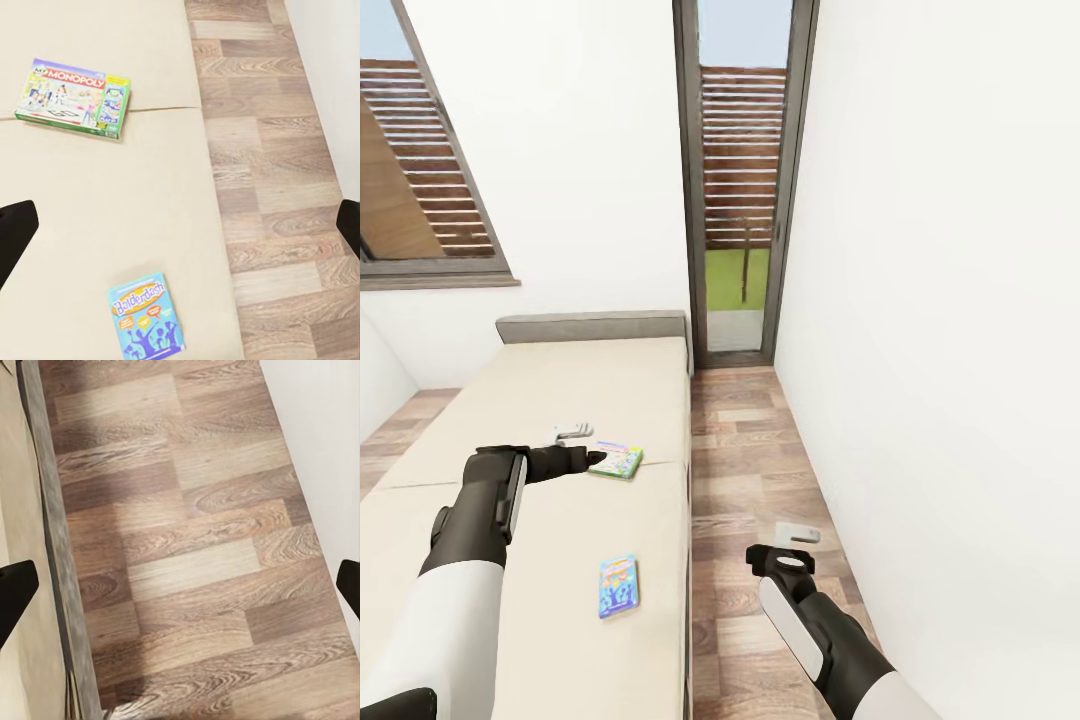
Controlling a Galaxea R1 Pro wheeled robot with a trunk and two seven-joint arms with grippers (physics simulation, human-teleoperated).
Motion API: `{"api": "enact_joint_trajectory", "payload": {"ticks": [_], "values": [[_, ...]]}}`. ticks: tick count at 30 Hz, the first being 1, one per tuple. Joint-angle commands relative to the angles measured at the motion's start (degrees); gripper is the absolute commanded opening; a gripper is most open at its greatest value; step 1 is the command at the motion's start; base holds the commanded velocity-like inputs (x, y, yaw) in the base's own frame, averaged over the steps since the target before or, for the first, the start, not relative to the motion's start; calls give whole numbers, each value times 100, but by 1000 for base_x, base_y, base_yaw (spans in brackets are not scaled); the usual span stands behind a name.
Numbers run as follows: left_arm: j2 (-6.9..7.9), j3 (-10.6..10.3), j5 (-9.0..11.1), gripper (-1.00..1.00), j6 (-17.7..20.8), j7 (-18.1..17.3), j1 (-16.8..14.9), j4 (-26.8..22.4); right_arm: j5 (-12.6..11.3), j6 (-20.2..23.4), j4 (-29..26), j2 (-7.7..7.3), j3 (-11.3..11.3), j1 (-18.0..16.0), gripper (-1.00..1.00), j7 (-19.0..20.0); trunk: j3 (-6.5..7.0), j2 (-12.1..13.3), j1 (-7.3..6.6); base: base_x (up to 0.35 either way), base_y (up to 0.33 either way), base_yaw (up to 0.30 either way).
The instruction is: Put all the toys in the child's room - the three board games (two on the bed and one on the table), the two jigsaw puzzles on the table, and the tennis ball on the table - inside the toy box on the table in the child's room.
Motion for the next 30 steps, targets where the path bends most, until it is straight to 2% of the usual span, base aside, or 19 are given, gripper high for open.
{"api": "enact_joint_trajectory", "payload": {"ticks": [1,22,30], "values": [[-2,10,-59,100,15,-60,-6,-6,-34,22,-7,-3,15,-7,100,-44,-12,-12,4,11,-2,0],[-2,5,-58,100,15,-58,-6,-6,-34,22,-7,-3,15,-7,100,-47,-12,-12,4,1,0,0],[-2,3,-58,100,14,-58,-6,-6,-36,-117,5,-3,14,-7,100,-51,-12,-12,4,-104,0,0]]}}
